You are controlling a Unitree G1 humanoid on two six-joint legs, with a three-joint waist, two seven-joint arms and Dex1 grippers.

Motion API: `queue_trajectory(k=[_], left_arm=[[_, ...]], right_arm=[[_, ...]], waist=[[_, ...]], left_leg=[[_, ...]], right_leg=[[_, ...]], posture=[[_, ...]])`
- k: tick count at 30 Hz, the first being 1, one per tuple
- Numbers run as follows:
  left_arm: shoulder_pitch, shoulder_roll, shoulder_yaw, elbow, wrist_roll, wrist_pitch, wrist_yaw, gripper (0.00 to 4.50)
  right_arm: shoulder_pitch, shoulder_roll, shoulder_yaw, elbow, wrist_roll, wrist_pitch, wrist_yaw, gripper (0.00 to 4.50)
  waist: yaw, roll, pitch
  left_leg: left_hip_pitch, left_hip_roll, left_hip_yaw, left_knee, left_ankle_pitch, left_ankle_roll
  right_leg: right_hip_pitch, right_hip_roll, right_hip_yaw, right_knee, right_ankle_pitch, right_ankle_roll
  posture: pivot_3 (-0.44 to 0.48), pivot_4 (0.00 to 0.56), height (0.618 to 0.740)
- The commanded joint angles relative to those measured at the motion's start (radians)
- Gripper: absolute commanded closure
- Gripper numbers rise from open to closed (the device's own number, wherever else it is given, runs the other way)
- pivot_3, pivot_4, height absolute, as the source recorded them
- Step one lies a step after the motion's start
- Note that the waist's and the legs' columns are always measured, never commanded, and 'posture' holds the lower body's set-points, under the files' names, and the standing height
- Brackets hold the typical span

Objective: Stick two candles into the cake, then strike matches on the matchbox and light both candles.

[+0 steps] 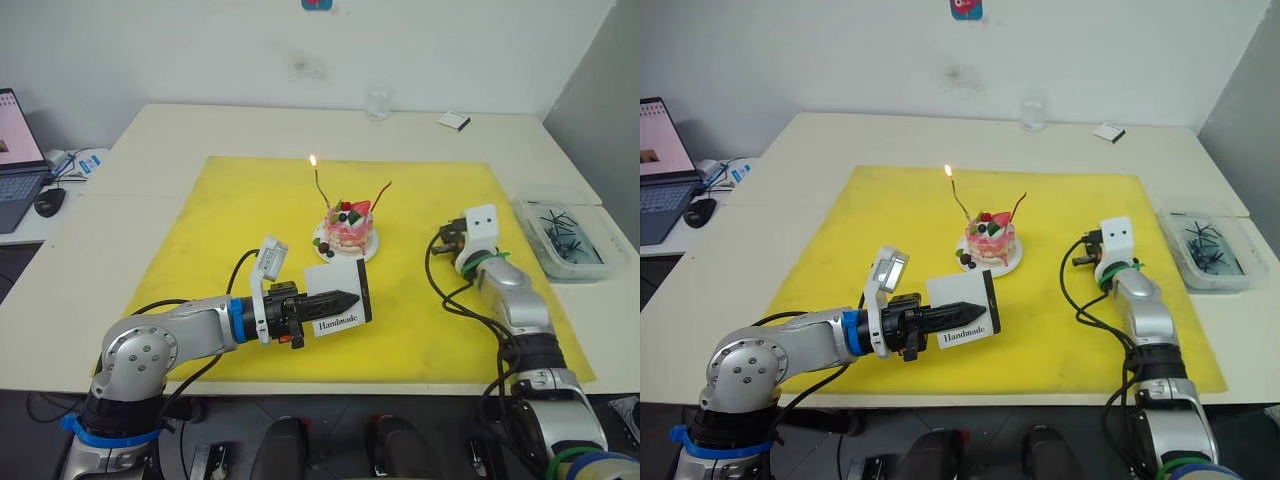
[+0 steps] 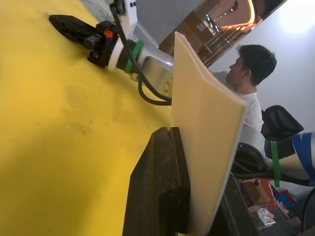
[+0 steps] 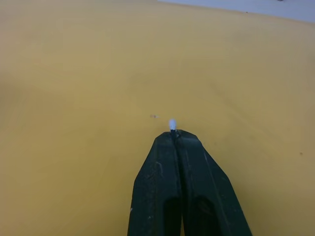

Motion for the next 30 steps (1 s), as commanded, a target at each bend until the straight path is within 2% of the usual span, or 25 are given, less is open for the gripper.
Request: queue_trajectory(k=[1,4,9,17,21,30], left_arm=[[-0.024,-0.004,0.002,-0.010,-0.007,-0.014,-0.003,4.50],[-0.058,-0.024,-0.004,0.041,0.006,-0.017,0.007,4.50],[-0.109,-0.040,-0.012,0.094,0.039,-0.020,-0.014,4.50],[-0.163,-0.079,-0.013,0.138,0.062,-0.012,-0.030,4.50],[-0.171,-0.082,-0.010,0.143,0.058,-0.003,-0.032,4.50],[-0.184,-0.090,-0.007,0.146,0.045,0.007,-0.036,4.50]], right_arm=[[0.019,-0.116,0.007,-0.218,0.077,0.041,0.196,4.45],[0.051,-0.277,0.062,-0.431,0.151,0.057,0.451,4.45],[0.069,-0.407,0.107,-0.607,0.168,-0.051,0.638,4.45],[0.035,-0.407,0.170,-0.713,0.124,-0.155,0.675,4.45],[0.033,-0.389,0.155,-0.748,0.167,-0.169,0.677,4.45],[0.030,-0.386,0.192,-0.758,0.144,-0.192,0.693,4.45]], waist=[[-0.002,0.001,0.001],[-0.002,0.005,0.003],[-0.007,0.003,0.002],[-0.004,0.003,0.003],[-0.003,0.003,0.003],[-0.003,0.003,0.003]], left_leg=[[0.000,0.000,0.000,0.000,0.000,0.000],[-0.001,0.000,0.001,0.000,0.000,0.000],[0.001,0.000,-0.001,0.000,0.000,0.000],[0.000,0.000,-0.001,0.000,0.000,0.000],[0.000,0.000,0.000,0.000,0.000,0.000],[0.000,0.000,-0.001,0.000,0.000,0.000]], right_leg=[[0.000,0.000,0.000,0.000,0.000,0.000],[-0.002,0.000,0.000,0.000,0.000,0.000],[-0.001,0.005,-0.002,0.000,0.000,0.000],[-0.001,0.004,-0.001,0.000,0.000,-0.001],[-0.001,0.001,-0.001,0.000,0.000,-0.001],[-0.001,0.001,-0.001,0.001,0.000,-0.001]], posture=[[0.000,0.150,0.740],[0.000,0.150,0.740],[0.000,0.150,0.740],[0.000,0.150,0.740],[0.000,0.150,0.740],[0.000,0.150,0.740]])
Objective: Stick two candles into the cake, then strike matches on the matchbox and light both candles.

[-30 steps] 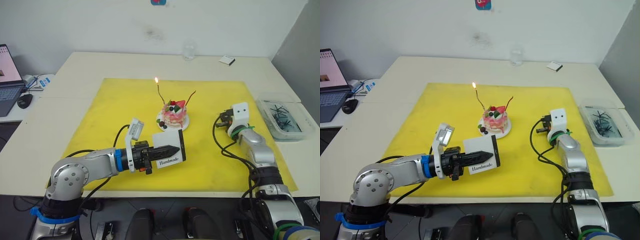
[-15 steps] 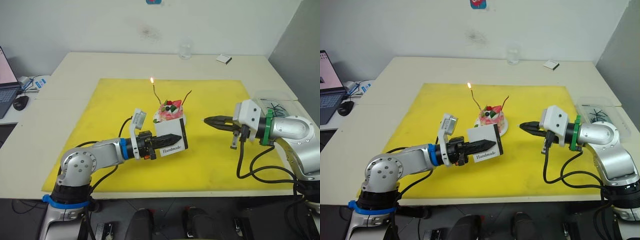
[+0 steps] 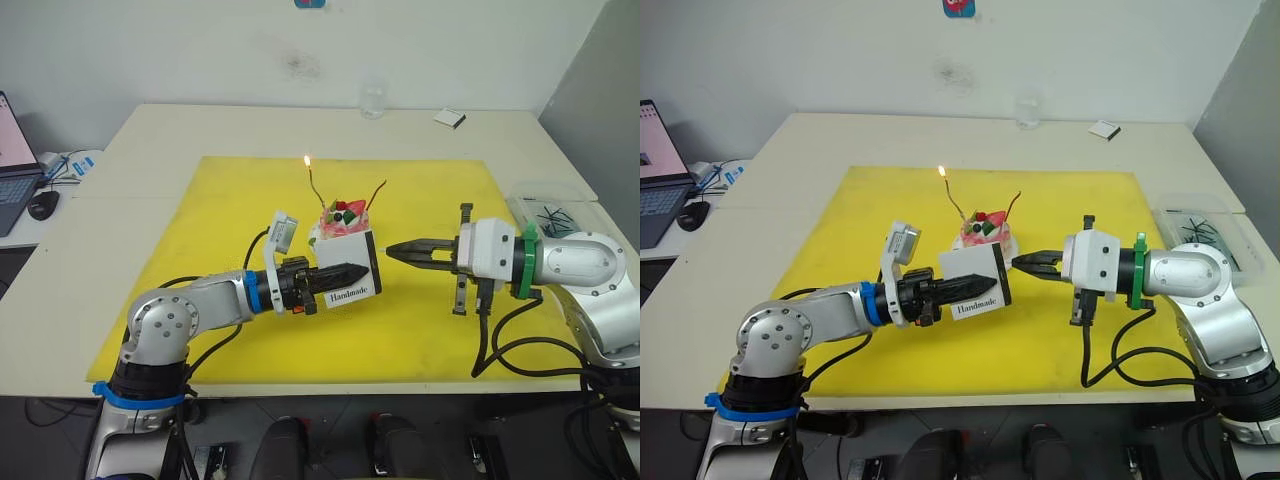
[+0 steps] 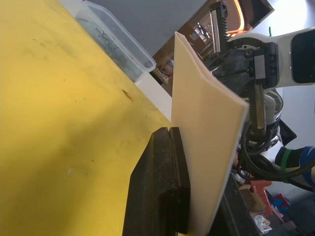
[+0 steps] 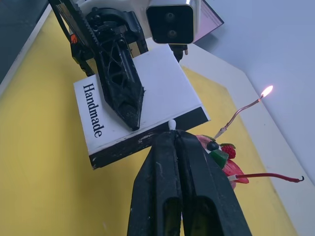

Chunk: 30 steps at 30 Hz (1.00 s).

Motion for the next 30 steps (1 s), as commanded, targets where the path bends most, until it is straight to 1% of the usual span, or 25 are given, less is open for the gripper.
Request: queue_trajectory(k=[1,12,20,22,23,24,25,26,27,28,30], left_arm=[[-0.021,-0.007,0.015,-0.014,-0.024,0.006,-0.011,4.50],[-0.032,-0.010,0.020,-0.003,-0.031,0.015,-0.012,4.50],[-0.029,-0.011,0.025,-0.007,-0.029,0.015,-0.015,4.50],[-0.030,-0.017,0.028,-0.009,-0.036,0.013,-0.010,4.50],[-0.037,-0.025,0.037,-0.002,-0.050,0.012,-0.004,4.50],[-0.044,-0.036,0.049,0.011,-0.075,0.014,0.013,4.50],[-0.047,-0.046,0.058,0.021,-0.091,0.017,0.031,4.50],[-0.040,-0.045,0.059,0.020,-0.093,0.023,0.034,4.50],[-0.027,-0.040,0.058,0.011,-0.091,0.027,0.030,4.50],[-0.017,-0.035,0.060,0.006,-0.092,0.030,0.029,4.50],[-0.002,-0.029,0.071,0.006,-0.104,0.033,0.038,4.50]], right_arm=[[-0.018,-0.002,0.014,-0.027,-0.012,-0.024,0.008,4.45],[-0.027,-0.007,0.071,0.063,-0.103,-0.075,0.011,4.45],[-0.037,-0.010,0.075,0.071,-0.105,-0.063,0.007,4.45],[-0.026,-0.026,0.094,0.058,-0.113,-0.070,0.031,4.45],[-0.003,-0.065,0.125,0.047,-0.141,-0.086,0.076,4.45],[0.029,-0.129,0.164,0.046,-0.199,-0.113,0.128,4.45],[0.072,-0.223,0.200,0.059,-0.277,-0.158,0.191,4.45],[0.117,-0.312,0.212,0.068,-0.312,-0.192,0.250,4.45],[0.154,-0.370,0.192,0.061,-0.283,-0.188,0.288,4.45],[0.172,-0.391,0.161,0.053,-0.237,-0.169,0.300,4.45],[0.149,-0.379,0.087,0.032,-0.128,-0.099,0.285,4.45]], waist=[[0.000,0.000,0.000],[0.000,0.000,0.000],[0.000,0.000,0.000],[0.000,0.000,0.000],[0.000,0.000,0.000],[0.001,0.000,0.000],[0.008,0.000,0.000],[0.014,-0.001,0.000],[0.025,-0.002,0.000],[0.026,-0.001,0.001],[0.016,-0.001,0.001]], left_leg=[[0.000,0.000,0.000,0.000,0.000,0.000],[0.000,0.000,0.000,0.000,0.000,0.000],[0.000,0.000,0.000,0.000,0.000,0.000],[0.000,0.000,0.000,0.000,0.000,0.000],[0.000,0.000,0.000,0.000,0.000,0.000],[0.000,0.000,0.000,0.000,0.000,0.000],[0.000,0.000,0.000,0.000,0.000,0.000],[0.000,-0.001,0.000,0.000,0.000,0.000],[0.000,-0.002,0.001,0.000,0.000,0.000],[-0.001,-0.002,0.001,0.000,0.000,0.000],[0.000,-0.003,0.002,0.000,0.000,0.000]], right_leg=[[0.000,0.000,0.000,0.000,0.000,0.000],[0.000,0.000,0.000,0.000,0.000,0.000],[0.000,0.000,0.000,0.000,0.000,0.000],[0.000,0.000,0.000,0.000,0.000,0.000],[0.000,0.000,0.000,0.000,0.000,0.000],[0.000,0.000,0.000,0.000,0.000,0.000],[0.000,0.000,0.000,0.000,0.000,0.000],[0.001,-0.001,-0.001,-0.001,-0.001,0.001],[0.001,-0.003,-0.003,-0.002,-0.002,0.001],[0.001,-0.004,-0.003,-0.002,-0.002,0.000],[0.000,-0.005,0.000,-0.001,-0.005,-0.004]], posture=[[0.000,0.150,0.740],[0.000,0.150,0.740],[0.000,0.150,0.740],[0.000,0.150,0.740],[0.000,0.150,0.740],[0.000,0.150,0.740],[0.000,0.150,0.740],[0.000,0.150,0.740],[0.000,0.150,0.740],[0.000,0.150,0.740],[0.000,0.150,0.740]])
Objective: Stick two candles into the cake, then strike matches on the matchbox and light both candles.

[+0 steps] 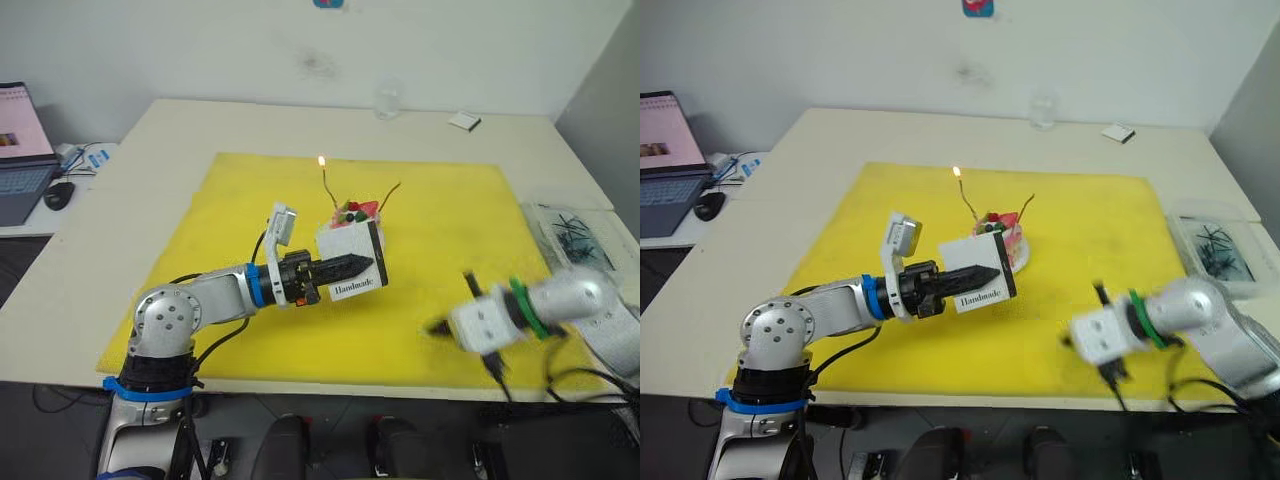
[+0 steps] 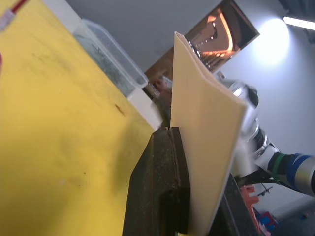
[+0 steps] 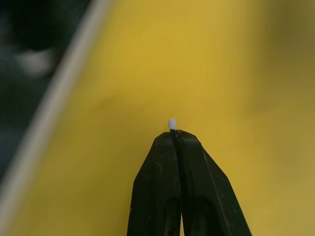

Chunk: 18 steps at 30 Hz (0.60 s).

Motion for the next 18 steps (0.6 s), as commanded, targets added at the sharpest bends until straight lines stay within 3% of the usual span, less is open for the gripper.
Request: queue_trajectory(k=[1,2,5,12,18], left_arm=[[0.013,-0.002,0.014,-0.029,-0.036,0.005,0.007,4.50],[0.024,0.003,0.014,-0.035,-0.030,0.005,0.003,4.50],[0.043,0.012,0.014,-0.042,-0.023,0.005,-0.006,4.50],[0.054,0.034,-0.001,-0.052,0.000,0.005,-0.031,4.50],[0.045,0.027,-0.002,-0.056,-0.005,0.000,-0.016,4.50]], right_arm=[[-0.071,0.023,-0.146,-0.061,0.168,0.102,-0.005,4.45],[-0.116,0.060,-0.180,-0.051,0.216,0.161,-0.043,4.45],[-0.201,0.144,-0.235,-0.012,0.282,0.260,-0.116,4.45],[-0.312,0.285,-0.282,0.051,0.316,0.308,-0.234,4.45],[-0.304,0.308,-0.269,0.019,0.320,0.293,-0.217,4.45]], waist=[[-0.015,0.000,0.000],[-0.023,0.000,0.000],[-0.027,-0.001,0.001],[-0.020,-0.002,0.001],[-0.017,-0.002,0.001]], left_leg=[[0.001,0.001,0.001,0.000,0.000,0.000],[0.001,0.001,0.001,0.001,0.000,0.000],[0.004,0.002,-0.001,0.001,0.000,0.000],[0.003,0.002,-0.001,0.001,0.001,0.000],[0.000,-0.001,-0.002,0.000,0.000,0.000]], right_leg=[[0.000,0.000,0.001,0.001,0.000,0.000],[0.000,0.000,0.000,0.001,0.004,0.005],[0.001,0.000,0.000,0.002,0.006,0.002],[0.002,0.002,-0.001,0.001,0.003,-0.003],[0.001,-0.001,-0.001,0.000,0.004,0.007]], posture=[[0.000,0.150,0.740],[0.000,0.150,0.740],[0.000,0.150,0.740],[0.000,0.150,0.740],[0.000,0.150,0.740]])
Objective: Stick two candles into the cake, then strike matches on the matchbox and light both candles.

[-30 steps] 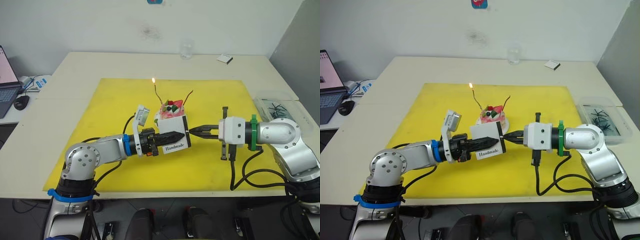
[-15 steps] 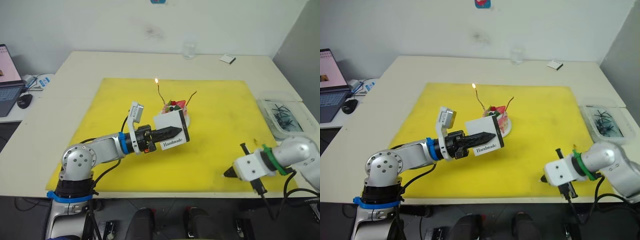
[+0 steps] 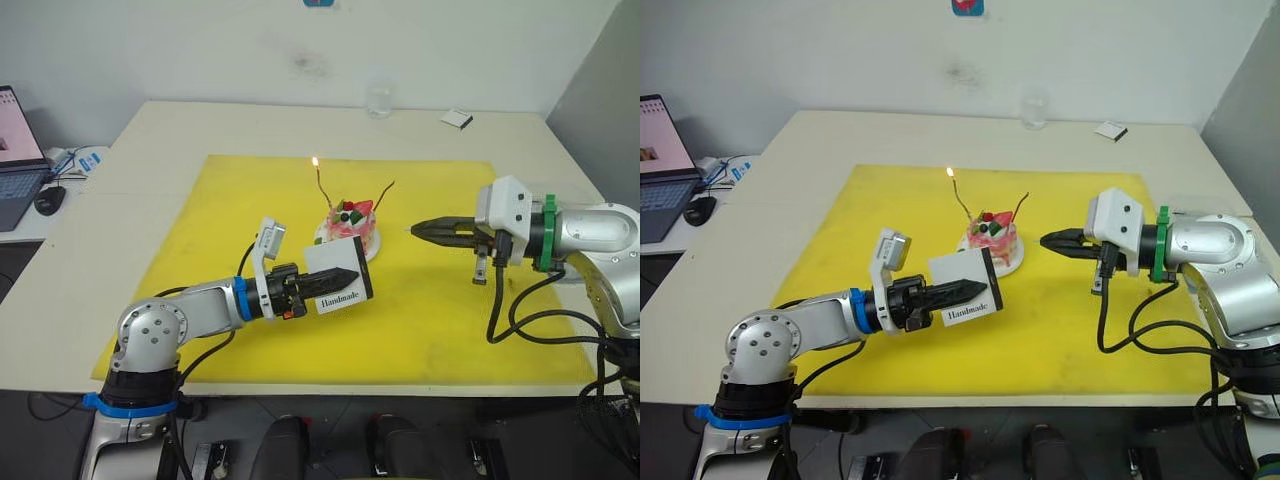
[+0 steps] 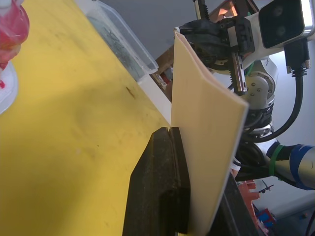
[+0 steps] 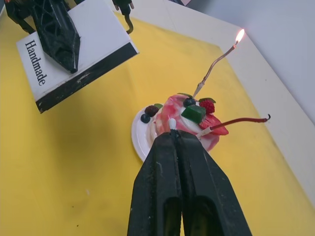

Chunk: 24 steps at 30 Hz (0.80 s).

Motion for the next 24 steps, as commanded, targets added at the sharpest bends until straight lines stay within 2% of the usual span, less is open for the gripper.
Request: queue_trajectory(k=[1,12,19,24], left_arm=[[-0.017,-0.004,0.007,-0.037,-0.012,-0.011,-0.001,4.50],[-0.037,-0.019,0.012,-0.024,-0.023,-0.014,0.023,4.50],[-0.102,-0.064,-0.008,0.009,0.011,-0.032,0.024,4.50],[-0.110,-0.064,-0.003,0.018,0.021,-0.029,0.014,4.50]], right_arm=[[-0.010,0.000,-0.027,-0.044,0.029,-0.009,0.007,4.45],[-0.016,0.001,-0.018,-0.076,0.051,0.008,0.021,4.45],[0.002,0.027,0.049,-0.113,0.001,-0.023,0.011,4.45],[0.011,0.038,0.057,-0.137,-0.007,-0.023,0.007,4.45]], waist=[[-0.001,0.000,0.000],[-0.003,0.000,0.000],[-0.003,0.000,0.000],[-0.003,0.000,0.000]], left_leg=[[0.000,0.000,0.000,0.000,0.000,0.000],[0.001,0.001,0.000,0.001,0.000,0.000],[0.001,0.001,-0.001,0.000,0.000,0.000],[0.001,0.001,0.000,0.000,0.000,0.000]], right_leg=[[0.000,0.000,0.000,0.000,0.000,0.000],[0.000,0.001,0.000,0.001,0.000,0.000],[0.000,0.001,-0.001,0.002,0.000,0.000],[0.000,0.001,-0.001,0.001,0.000,0.000]], posture=[[0.000,0.150,0.740],[0.000,0.150,0.740],[0.000,0.150,0.740],[0.000,0.150,0.740]])
